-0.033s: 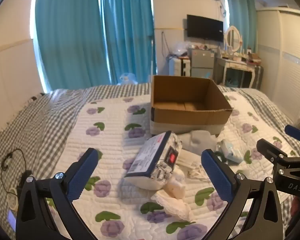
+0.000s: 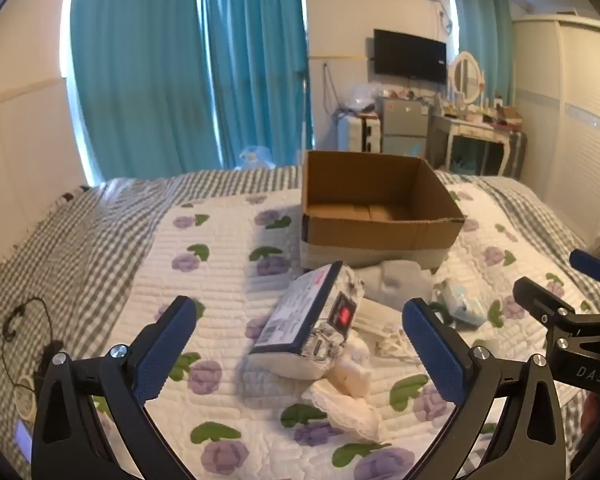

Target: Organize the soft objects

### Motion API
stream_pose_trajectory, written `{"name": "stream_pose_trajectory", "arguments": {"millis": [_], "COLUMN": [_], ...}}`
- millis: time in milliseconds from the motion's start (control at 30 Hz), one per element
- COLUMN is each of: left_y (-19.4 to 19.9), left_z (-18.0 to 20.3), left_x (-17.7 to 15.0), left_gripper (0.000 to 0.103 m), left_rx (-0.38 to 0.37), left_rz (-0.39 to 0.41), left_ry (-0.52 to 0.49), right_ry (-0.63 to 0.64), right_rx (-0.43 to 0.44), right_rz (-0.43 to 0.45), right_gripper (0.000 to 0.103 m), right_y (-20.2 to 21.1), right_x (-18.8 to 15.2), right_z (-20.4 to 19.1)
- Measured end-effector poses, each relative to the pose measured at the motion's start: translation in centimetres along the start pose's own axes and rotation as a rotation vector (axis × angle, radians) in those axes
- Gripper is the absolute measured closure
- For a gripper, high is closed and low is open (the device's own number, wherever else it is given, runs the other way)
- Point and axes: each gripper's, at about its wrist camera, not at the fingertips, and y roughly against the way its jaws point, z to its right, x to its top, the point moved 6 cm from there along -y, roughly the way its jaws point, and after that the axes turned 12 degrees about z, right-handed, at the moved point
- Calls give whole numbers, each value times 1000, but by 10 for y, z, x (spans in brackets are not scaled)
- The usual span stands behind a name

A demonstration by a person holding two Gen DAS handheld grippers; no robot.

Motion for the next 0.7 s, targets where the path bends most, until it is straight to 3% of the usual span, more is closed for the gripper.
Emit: {"name": "stream_pose_trajectory", "arguments": {"millis": [700], "left_y": [-1], "left_z": [0], "left_x": [1], "left_gripper": [0], "left_rx": [-2], "left_rz": [-3], "left_ry": [7], "right_ry": [0], "right_rx": [0], "right_rz": [-1], "right_gripper": [0], "right_y": [0], "right_x": [0], "right_z": [-2]}}
